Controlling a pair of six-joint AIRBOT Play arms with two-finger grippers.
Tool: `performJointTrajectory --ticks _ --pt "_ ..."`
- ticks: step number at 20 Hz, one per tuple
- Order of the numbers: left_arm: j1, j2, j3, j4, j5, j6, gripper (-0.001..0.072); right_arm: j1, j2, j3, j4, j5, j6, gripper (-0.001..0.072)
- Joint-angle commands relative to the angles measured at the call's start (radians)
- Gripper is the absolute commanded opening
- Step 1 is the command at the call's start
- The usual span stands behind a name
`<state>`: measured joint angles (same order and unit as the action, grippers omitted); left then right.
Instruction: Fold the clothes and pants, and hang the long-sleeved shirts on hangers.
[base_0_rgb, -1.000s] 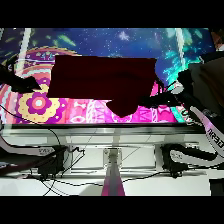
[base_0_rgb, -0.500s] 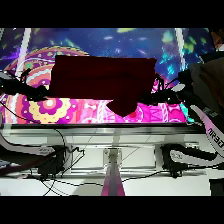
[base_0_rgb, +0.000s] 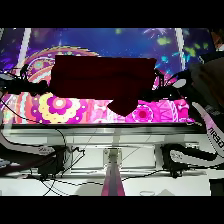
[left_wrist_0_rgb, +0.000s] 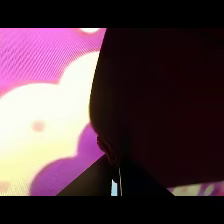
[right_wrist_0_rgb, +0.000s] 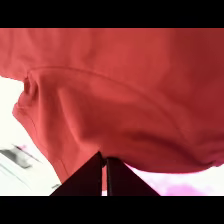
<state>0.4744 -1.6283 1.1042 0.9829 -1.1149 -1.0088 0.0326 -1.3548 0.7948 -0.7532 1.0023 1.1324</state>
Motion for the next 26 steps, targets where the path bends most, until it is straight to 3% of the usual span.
performJointTrajectory --ticks 1,6,11,13,16,20,26 --pt "0.000 0.082 0.002 0.000 -0.049 0.051 0.0015 -0.013 0.055 0.099 -0.162 0.021 0.119 0.0015" --pt "0.001 0.336 -0.001 0.004 -0.066 0.022 0.0015 -0.021 0.298 0.114 -0.266 0.056 0.183 0.0015" --pt "0.001 0.586 -0.137 0.003 -0.111 -0.058 0.0015 -0.021 0.511 0.114 -0.270 0.152 0.218 0.0015" --pt "-0.007 0.635 -0.202 -0.006 -0.108 -0.090 0.0015 -0.019 0.531 0.112 -0.247 0.111 0.221 0.0015" --pt "-0.033 0.622 -0.264 -0.060 -0.041 -0.092 0.0015 -0.003 0.473 0.089 -0.186 -0.099 0.221 0.0014" --pt "-0.093 0.539 -0.269 -0.106 0.165 -0.092 0.0015 0.030 0.285 0.091 -0.168 -0.365 0.221 0.0014" --pt "-0.180 0.338 -0.269 -0.169 0.454 -0.091 0.0016 0.031 0.023 0.119 -0.160 -0.563 0.221 0.0015"
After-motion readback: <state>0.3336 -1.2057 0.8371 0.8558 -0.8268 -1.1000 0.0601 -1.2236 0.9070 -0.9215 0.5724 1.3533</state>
